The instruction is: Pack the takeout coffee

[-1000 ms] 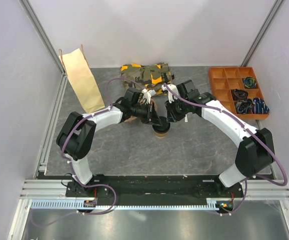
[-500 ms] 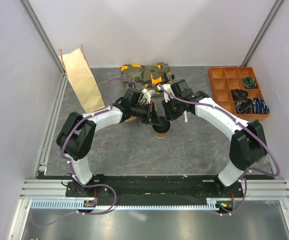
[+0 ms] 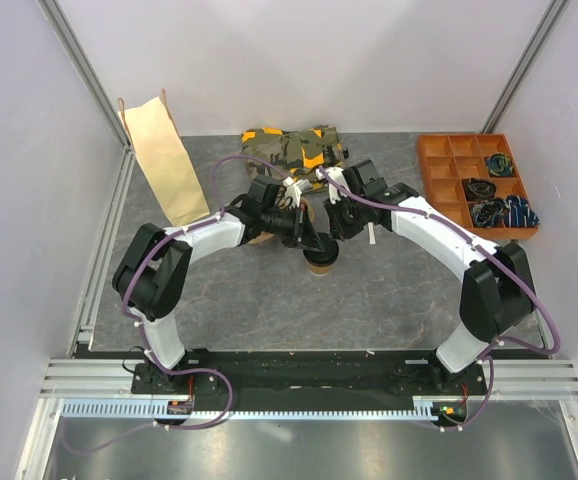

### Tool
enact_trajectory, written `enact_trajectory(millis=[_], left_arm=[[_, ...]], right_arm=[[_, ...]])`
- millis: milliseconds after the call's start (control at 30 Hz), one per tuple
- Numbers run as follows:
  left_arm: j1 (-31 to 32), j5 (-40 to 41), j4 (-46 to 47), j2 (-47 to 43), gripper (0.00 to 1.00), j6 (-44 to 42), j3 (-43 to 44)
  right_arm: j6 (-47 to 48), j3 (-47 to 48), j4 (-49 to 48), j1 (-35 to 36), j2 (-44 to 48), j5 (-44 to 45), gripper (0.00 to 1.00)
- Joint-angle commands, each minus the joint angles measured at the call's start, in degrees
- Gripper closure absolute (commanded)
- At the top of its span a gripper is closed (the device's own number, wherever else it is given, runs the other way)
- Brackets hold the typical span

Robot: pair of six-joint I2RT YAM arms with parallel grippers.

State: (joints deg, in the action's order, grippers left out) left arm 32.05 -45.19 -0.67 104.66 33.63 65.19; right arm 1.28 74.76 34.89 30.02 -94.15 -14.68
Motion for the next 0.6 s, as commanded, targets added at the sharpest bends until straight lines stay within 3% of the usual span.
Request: enact_trajectory(millis=[0, 300, 567], left_arm=[[-0.06, 3.88, -3.38, 1.60, 0.98, -2.25, -1.91], [-0.24, 3.70, -3.38, 1.60, 0.98, -2.16, -1.99], [-0.59, 3.27, -3.38, 2.39, 0.98, -1.72, -2.08]], right_arm=[[-2.50, 3.28, 0.96, -0.40, 2.57, -2.54, 0.91], [-3.04, 2.58, -1.67, -0.75, 1.08, -2.81, 0.91], [-3.48, -4.09, -4.84, -0.75, -3.32, -3.34, 0.91]])
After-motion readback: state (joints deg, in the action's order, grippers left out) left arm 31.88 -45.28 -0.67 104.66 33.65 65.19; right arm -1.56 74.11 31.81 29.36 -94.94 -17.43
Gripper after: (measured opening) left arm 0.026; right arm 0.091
